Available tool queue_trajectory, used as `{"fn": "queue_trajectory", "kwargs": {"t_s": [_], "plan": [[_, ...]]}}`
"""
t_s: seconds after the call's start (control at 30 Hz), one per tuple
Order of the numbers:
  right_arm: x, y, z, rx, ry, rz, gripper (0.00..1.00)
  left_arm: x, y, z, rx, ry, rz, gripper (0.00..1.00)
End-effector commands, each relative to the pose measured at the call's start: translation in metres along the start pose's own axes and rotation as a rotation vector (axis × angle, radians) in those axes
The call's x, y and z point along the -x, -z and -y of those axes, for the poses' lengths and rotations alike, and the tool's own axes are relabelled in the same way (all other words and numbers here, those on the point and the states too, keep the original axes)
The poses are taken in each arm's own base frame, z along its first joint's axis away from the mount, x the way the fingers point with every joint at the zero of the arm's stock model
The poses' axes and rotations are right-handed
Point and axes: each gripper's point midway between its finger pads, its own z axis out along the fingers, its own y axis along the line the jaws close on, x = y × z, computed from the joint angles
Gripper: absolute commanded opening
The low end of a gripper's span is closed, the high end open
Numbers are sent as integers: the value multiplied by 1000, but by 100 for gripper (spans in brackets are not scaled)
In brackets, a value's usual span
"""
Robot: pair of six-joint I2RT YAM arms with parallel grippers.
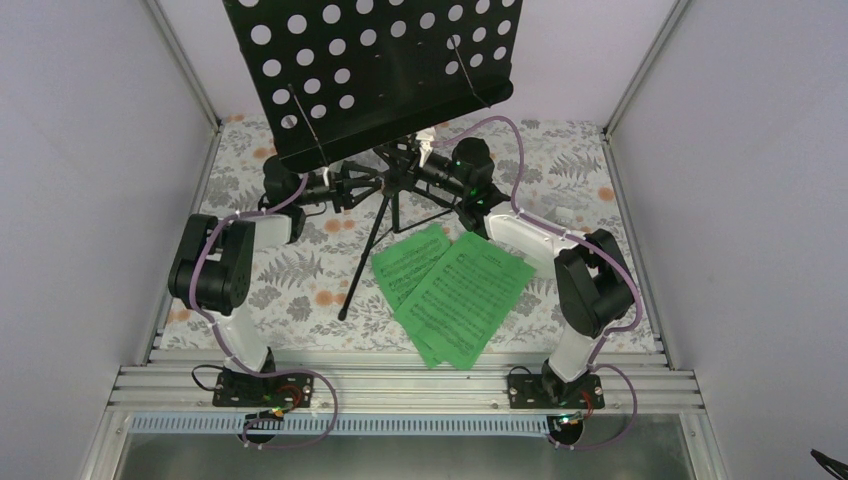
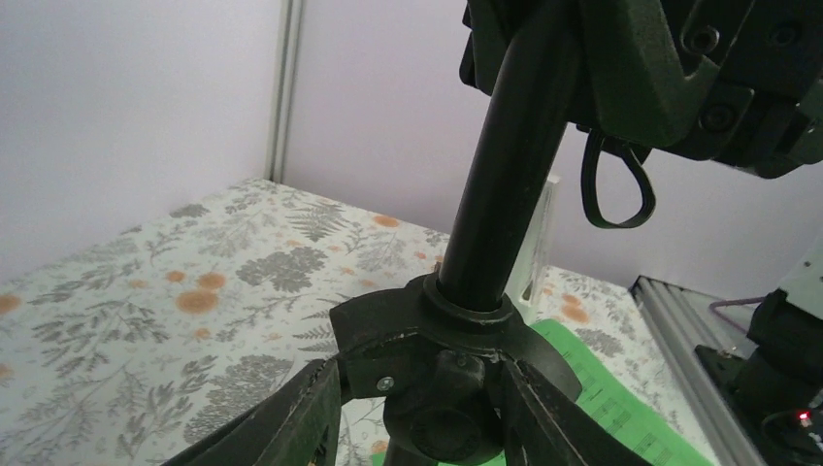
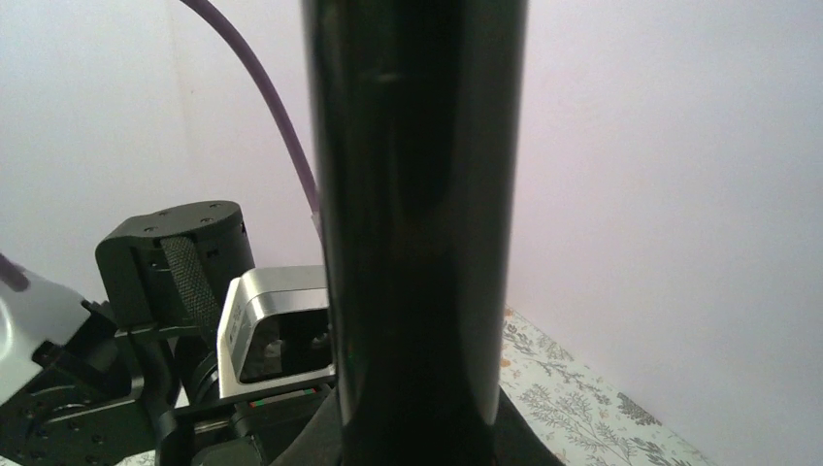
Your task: Pack up the instrument practice props
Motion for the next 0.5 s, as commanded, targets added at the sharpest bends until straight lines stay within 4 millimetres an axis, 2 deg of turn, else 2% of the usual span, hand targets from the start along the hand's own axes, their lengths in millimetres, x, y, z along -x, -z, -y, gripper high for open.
{"fn": "queue_trajectory", "kwargs": {"t_s": [0.0,0.27,0.47], "plan": [[44,0,-19,69,22,96,4,16,0,14,-68,12,61,41],[44,-1,-18,68,22,97,4,10,-11,10,-53,141,37,28],[47,1,-19,63,30,99,4,2,-11,4,16,237,9,18]]}}
